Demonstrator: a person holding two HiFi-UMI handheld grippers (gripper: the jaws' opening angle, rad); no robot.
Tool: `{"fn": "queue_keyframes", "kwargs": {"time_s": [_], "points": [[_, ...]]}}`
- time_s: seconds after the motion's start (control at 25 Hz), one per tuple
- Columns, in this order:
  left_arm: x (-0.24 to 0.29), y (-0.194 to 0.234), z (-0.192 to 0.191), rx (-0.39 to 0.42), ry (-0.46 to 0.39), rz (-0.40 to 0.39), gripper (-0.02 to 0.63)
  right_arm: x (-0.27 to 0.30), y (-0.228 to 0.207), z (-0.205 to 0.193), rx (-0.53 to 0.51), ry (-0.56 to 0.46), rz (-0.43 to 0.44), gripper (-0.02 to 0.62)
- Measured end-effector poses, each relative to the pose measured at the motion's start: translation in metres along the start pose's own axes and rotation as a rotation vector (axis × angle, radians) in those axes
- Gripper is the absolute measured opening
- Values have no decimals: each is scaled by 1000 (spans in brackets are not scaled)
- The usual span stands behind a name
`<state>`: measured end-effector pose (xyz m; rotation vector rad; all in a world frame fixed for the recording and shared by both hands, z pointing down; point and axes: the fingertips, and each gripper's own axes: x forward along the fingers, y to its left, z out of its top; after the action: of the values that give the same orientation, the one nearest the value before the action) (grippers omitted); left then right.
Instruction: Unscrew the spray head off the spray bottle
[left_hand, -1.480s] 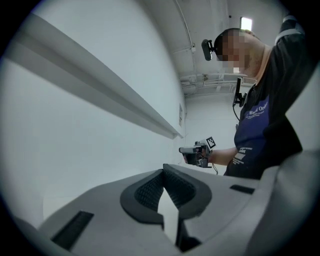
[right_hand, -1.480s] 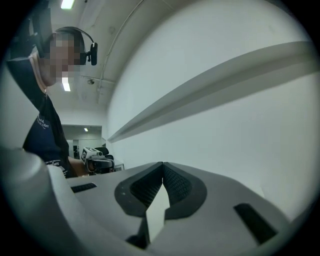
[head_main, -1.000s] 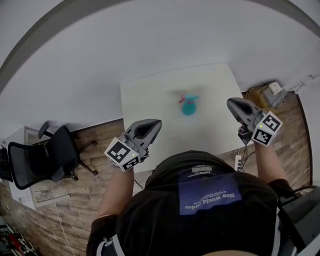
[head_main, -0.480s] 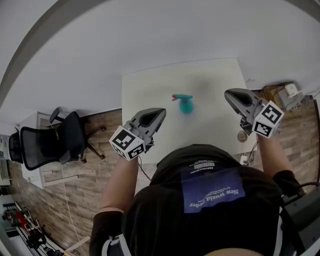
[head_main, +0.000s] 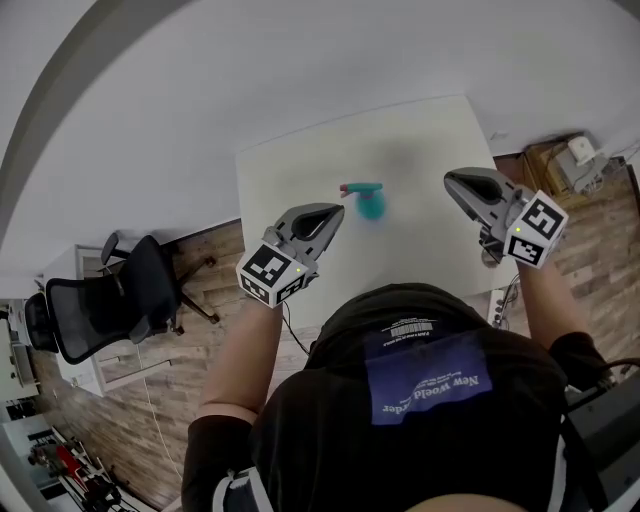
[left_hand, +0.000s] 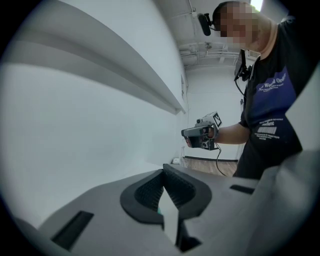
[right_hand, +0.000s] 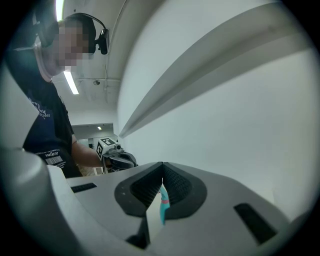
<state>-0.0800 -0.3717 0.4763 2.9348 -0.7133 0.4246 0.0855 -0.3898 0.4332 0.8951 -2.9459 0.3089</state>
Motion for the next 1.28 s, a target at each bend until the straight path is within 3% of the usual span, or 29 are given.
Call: {"fn": "queue_keyframes", "kwargs": {"time_s": [0.28,0.4,0.52,0.88,1.12,1.28], "points": [[17,17,-9,65,180,-149,18,0,2,-2,8,-5,-23,-9],[28,23,-24,126,313,-203,155,0,1,-4,15,-7,-29,-9],[44,34,-44,218,453,-231,196,1,-5,-4,22,-7,-35,-9],[82,34,-114,456,776,-370,196,-12,-25,-17,61,-18,-66,-9],[89,40,-142,572,889,-427,196,-12,-29,-22,81,-19,-80,-9],[90,41,-148,586,917,-447,196,-16,-32,-24,92,-24,-94,-9]]}}
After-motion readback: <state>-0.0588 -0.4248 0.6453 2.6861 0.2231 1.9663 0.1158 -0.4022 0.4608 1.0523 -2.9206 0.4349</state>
